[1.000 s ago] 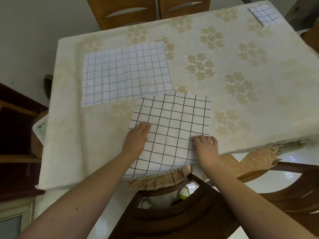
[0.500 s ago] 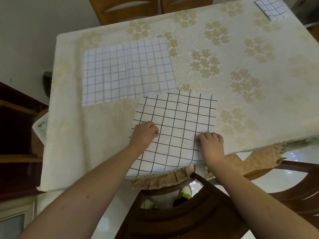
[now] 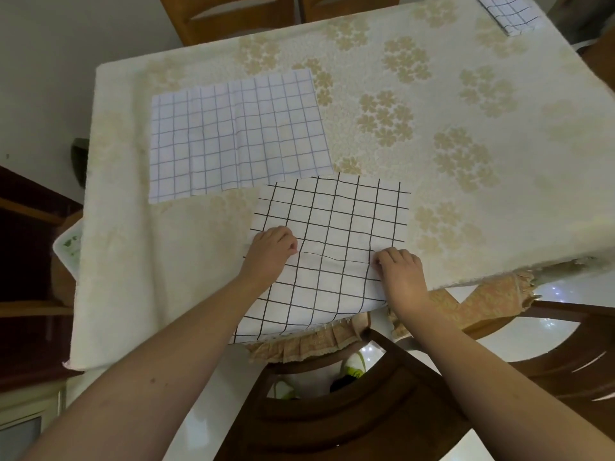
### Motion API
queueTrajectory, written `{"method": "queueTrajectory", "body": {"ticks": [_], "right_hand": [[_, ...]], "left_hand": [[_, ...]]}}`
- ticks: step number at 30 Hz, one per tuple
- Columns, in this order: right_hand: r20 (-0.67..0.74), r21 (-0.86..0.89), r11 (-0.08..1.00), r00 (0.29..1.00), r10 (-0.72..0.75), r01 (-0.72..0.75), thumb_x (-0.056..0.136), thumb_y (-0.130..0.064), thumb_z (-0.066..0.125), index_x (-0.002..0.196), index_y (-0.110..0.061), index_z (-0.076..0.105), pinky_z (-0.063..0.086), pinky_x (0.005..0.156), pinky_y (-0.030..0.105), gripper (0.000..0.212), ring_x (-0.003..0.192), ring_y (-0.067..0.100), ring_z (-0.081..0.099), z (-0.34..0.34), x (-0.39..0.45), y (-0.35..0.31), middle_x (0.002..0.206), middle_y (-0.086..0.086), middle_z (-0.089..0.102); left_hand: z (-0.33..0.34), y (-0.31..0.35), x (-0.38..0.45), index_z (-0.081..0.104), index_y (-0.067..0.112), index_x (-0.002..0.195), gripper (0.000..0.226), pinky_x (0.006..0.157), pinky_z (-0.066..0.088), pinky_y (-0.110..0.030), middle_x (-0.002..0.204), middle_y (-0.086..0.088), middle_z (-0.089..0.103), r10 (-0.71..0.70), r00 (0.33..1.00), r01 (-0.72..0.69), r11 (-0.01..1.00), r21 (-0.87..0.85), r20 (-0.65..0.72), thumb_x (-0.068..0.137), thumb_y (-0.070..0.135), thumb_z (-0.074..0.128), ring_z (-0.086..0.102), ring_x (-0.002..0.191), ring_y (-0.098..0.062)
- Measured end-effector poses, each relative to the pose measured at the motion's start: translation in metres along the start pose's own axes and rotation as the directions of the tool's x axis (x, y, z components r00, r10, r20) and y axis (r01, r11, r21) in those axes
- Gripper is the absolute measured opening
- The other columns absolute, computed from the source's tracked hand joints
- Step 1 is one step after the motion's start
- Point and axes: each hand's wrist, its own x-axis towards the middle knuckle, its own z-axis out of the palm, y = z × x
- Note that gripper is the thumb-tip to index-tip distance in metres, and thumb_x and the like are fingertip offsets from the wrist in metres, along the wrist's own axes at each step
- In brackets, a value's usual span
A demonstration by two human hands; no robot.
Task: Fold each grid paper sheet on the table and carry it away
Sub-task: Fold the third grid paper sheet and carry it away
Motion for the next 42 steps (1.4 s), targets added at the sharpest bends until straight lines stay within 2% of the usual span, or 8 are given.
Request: {"method": "queueTrajectory", "body": {"ticks": [8,12,16,22,28,32,37,42], "right_hand": [[-0.026,0.051,0.997,0.998,-0.062,0.063,0.084,-0.009,0.070,0.097,-0.016,0.064,0.043,0.075,0.037,0.016,0.076,0.025,0.061,-0.013,0.003,0.001,0.082,0.000,0.068],[-0.053,0.016,0.995,0.994,-0.096,0.097,0.086,-0.011,0.070,0.109,-0.014,0.067,0.046,0.079,0.041,0.023,0.081,0.028,0.063,-0.022,0.000,-0.007,0.086,0.002,0.069],[-0.052,-0.021,0.993,0.992,-0.119,0.118,0.081,-0.015,0.076,0.098,-0.016,0.073,0.045,0.079,0.041,0.017,0.080,0.029,0.063,-0.037,-0.004,-0.016,0.084,0.001,0.070],[-0.123,0.012,0.996,0.989,-0.083,0.085,0.085,-0.015,0.071,0.089,-0.014,0.071,0.041,0.079,0.041,0.004,0.083,0.030,0.060,-0.064,-0.003,-0.028,0.085,0.003,0.069],[-0.160,0.077,0.995,0.986,-0.045,0.058,0.092,-0.014,0.062,0.090,-0.012,0.069,0.039,0.074,0.037,0.007,0.078,0.031,0.061,-0.096,0.007,-0.049,0.081,0.006,0.070],[-0.173,0.063,0.995,0.983,-0.069,0.081,0.097,-0.017,0.055,0.100,-0.012,0.071,0.042,0.074,0.038,0.017,0.081,0.032,0.063,-0.120,0.024,-0.065,0.089,0.006,0.073],[-0.260,0.046,0.995,0.963,-0.072,0.087,0.094,-0.014,0.057,0.098,-0.014,0.072,0.042,0.073,0.037,0.015,0.078,0.030,0.064,-0.147,0.040,-0.087,0.087,0.005,0.074],[-0.270,0.083,0.996,0.963,-0.021,0.045,0.093,-0.019,0.059,0.094,-0.016,0.071,0.038,0.073,0.036,0.013,0.077,0.030,0.063,-0.154,0.040,-0.105,0.083,0.004,0.072]], "left_hand": [[-0.020,-0.001,-0.007,0.059,0.016,0.088,0.009,0.083,0.039,-0.034,0.074,0.004,0.063,0.068,0.994,-0.065,0.997,0.041,-0.080,0.096,0.018,0.056,0.054,0.067,-0.020],[-0.031,0.002,-0.009,0.066,0.013,0.098,0.008,0.082,0.041,-0.037,0.086,-0.001,0.070,0.065,0.993,-0.060,0.997,0.053,-0.098,0.094,0.016,0.061,0.062,0.077,-0.025],[-0.045,0.007,-0.013,0.070,0.013,0.109,0.021,0.084,0.042,-0.038,0.097,-0.007,0.072,0.058,0.995,-0.051,0.996,0.079,-0.087,0.089,0.017,0.068,0.064,0.091,-0.029],[-0.078,0.006,-0.032,0.074,0.009,0.097,0.025,0.070,0.045,-0.037,0.084,-0.009,0.068,0.256,0.960,-0.229,0.952,0.206,-0.117,0.074,0.001,0.079,0.063,0.075,-0.028],[-0.117,0.012,-0.048,0.072,0.012,0.084,0.002,0.075,0.044,-0.039,0.081,-0.005,0.067,0.122,0.952,-0.057,0.972,0.230,-0.280,0.083,0.012,0.074,0.064,0.075,-0.029],[-0.149,0.012,-0.053,0.069,0.014,0.084,0.018,0.080,0.040,-0.038,0.080,-0.002,0.068,0.036,0.944,0.040,0.974,0.221,-0.329,0.092,0.029,0.063,0.062,0.079,-0.026],[-0.187,0.010,-0.060,0.067,0.010,0.082,0.031,0.070,0.043,-0.037,0.079,-0.006,0.069,-0.070,0.933,0.132,0.979,0.156,-0.354,0.093,0.038,0.061,0.063,0.077,-0.028],[-0.205,0.008,-0.072,0.063,0.018,0.084,0.026,0.057,0.028,-0.029,0.080,0.002,0.067,-0.155,0.931,0.194,0.977,0.088,-0.329,0.092,0.042,0.060,0.059,0.076,-0.022]]}}
